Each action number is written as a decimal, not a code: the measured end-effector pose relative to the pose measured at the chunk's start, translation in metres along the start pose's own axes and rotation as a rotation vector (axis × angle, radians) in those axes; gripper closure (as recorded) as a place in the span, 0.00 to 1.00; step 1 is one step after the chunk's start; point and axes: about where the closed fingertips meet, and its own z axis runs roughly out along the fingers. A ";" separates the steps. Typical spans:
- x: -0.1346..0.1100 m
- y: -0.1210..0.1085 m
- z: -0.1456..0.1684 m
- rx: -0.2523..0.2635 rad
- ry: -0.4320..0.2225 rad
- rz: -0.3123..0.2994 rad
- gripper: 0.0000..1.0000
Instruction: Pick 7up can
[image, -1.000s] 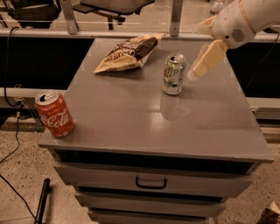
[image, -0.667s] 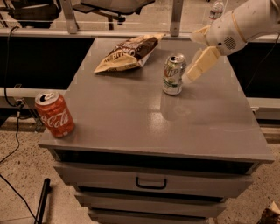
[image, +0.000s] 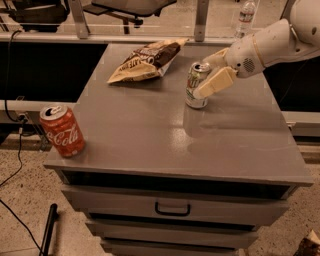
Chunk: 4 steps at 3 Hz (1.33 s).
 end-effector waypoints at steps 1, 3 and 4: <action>-0.004 0.000 0.011 -0.026 -0.051 0.017 0.44; -0.024 0.004 -0.004 -0.058 -0.175 -0.021 0.90; -0.036 0.015 -0.033 -0.024 -0.199 -0.106 1.00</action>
Offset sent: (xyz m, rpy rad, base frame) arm 0.0050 0.0186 0.0103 0.1588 0.0047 0.0641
